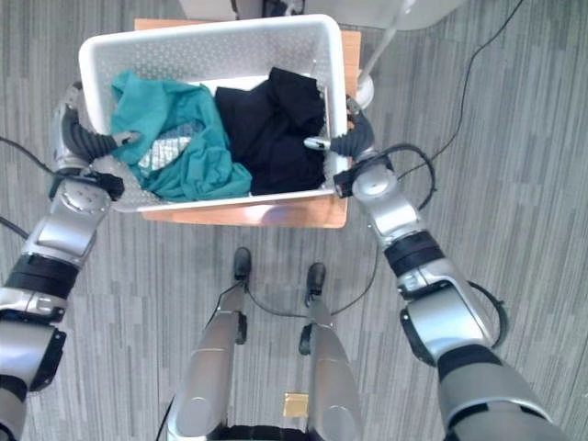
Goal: Grab the laundry basket,head to the washer,open it,put in the laundry and shut it.
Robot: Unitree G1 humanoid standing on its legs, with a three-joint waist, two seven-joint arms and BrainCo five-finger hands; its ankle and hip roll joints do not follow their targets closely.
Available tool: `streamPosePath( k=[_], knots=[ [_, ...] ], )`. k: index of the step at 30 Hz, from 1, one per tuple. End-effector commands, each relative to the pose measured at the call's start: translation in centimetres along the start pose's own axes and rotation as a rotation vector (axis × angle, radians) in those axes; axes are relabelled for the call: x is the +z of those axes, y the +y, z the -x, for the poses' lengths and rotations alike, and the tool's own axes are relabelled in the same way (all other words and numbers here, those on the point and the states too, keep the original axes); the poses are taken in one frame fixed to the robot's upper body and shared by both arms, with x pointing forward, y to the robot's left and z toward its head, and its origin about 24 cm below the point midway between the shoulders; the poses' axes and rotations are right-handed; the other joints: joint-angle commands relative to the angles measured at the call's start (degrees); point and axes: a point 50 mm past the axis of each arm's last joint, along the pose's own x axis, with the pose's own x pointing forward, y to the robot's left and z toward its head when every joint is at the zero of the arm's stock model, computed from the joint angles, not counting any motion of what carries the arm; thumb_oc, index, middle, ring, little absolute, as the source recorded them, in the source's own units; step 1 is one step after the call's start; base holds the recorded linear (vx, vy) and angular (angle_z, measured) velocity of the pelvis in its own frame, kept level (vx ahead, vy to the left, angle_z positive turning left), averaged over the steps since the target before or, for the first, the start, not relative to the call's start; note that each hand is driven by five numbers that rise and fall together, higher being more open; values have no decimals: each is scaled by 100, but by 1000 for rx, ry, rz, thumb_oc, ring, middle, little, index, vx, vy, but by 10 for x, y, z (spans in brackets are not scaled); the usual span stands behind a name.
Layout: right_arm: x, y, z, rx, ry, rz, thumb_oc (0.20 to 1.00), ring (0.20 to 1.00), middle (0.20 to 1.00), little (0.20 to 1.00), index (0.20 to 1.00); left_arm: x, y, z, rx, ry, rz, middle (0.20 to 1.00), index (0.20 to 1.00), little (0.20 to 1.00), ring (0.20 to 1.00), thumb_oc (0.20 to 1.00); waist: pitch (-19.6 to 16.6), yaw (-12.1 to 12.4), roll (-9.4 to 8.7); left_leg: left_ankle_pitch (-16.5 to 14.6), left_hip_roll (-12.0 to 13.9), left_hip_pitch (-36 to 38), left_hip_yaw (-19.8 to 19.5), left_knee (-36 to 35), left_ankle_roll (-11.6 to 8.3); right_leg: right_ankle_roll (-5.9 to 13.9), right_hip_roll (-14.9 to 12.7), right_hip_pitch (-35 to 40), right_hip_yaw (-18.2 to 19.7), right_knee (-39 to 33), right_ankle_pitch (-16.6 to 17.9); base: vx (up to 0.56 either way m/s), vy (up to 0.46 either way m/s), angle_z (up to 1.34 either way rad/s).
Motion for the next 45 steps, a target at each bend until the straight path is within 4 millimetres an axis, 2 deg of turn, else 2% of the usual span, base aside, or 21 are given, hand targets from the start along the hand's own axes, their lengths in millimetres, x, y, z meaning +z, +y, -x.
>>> streamPosePath(
  k=[1, 4, 5, 6, 10, 16, 17, 20, 29, 38, 45],
  knots=[
    [-25, -39, 3, -114, 80, 47, 1000, 1000, 1000, 1000, 1000, 6, 24, -6, 69, -64, -20, 1000, 1000, 1000, 1000, 1000, -198, -74, -186, -1109, 59, -244, -12, 813, 98, 325, -590, 75, -362, 375, -396, 0, 0, 0],
    [-18, -48, 0, -141, 63, 32, 1000, 1000, 1000, 1000, 1000, 4, 24, -6, 61, -63, -17, 1000, 1000, 1000, 1000, 1000, -189, -64, -183, -1103, 60, -244, -16, 804, 97, 321, -589, 73, -374, 383, -402, 0, 0, 0],
    [-12, -53, -2, -157, 47, 28, 1000, 1000, 1000, 1000, 1000, 3, 24, -6, 55, -64, -14, 1000, 1000, 1000, 1000, 1000, -189, -54, -185, -1102, 62, -240, -21, 800, 96, 321, -584, 82, -381, 381, -404, 0, 0, 0],
    [3, -60, -6, -174, 14, 26, 1000, 1000, 1000, 1000, 1000, 4, 27, -7, 53, -68, -8, 1000, 1000, 1000, 1000, 1000, -177, -34, -192, -1102, 73, -235, -27, 801, 91, 322, -580, 97, -401, 376, -399, 0, 0, 0],
    [18, -65, -12, -183, -14, 16, 1000, 1000, 1000, 1000, 1000, 5, 30, -9, 47, -77, 3, 1000, 1000, 1000, 1000, 1000, -154, -15, -194, -1096, 80, -232, -34, 808, 87, 327, -570, 112, -418, 378, -392, 0, 0, 0],
    [41, -45, -18, -124, -74, -41, 1000, 1000, 1000, 1000, 1000, 5, 32, -7, 27, -93, 24, 1000, 1000, 1000, 1000, 1000, -125, 59, -210, -1065, 91, -242, -37, 781, 79, 334, -562, 111, -469, 358, -377, 0, 0, 0],
    [45, -36, -19, -103, -84, -59, 1000, 1000, 1000, 1000, 1000, 6, 31, -8, 24, -97, 26, 1000, 1000, 1000, 1000, 1000, -123, 83, -210, -1047, 92, -256, -30, 770, 76, 336, -564, 111, -483, 340, -363, 0, 0, 0],
    [50, -27, -20, -79, -94, -77, 1000, 1000, 1000, 1000, 1000, 7, 30, -9, 17, -101, 24, 1000, 1000, 1000, 1000, 1000, -112, 104, -207, -1036, 96, -267, -24, 761, 72, 337, -555, 104, -491, 331, -355, 0, 0, 0],
    [55, 13, -21, 26, -83, -56, 1000, 1000, 1000, 1000, 1000, 28, 10, -17, -34, -106, 51, 1000, 1000, 1000, 1000, 1000, -85, 71, -221, -992, 117, -327, -25, 766, 43, 309, -537, 54, -528, 326, -346, 0, 0, 0],
    [55, 22, -20, 45, -91, -53, 1000, 1000, 1000, 1000, 1000, 55, 12, -33, 15, -149, -25, 1000, 1000, 1000, 1000, 1000, -39, -22, -249, -939, 128, -379, -42, 721, 35, 323, -520, -22, -530, 322, -324, 0, 0, 0],
    [50, 17, -19, 45, -89, -19, 1000, 1000, 1000, 1000, 1000, 56, 14, -34, 21, -161, -50, 1000, 1000, 1000, 1000, 1000, -14, -58, -264, -944, 141, -401, -29, 735, 34, 325, -517, -49, -542, 337, -332, 0, 0, 0]
  ],
)
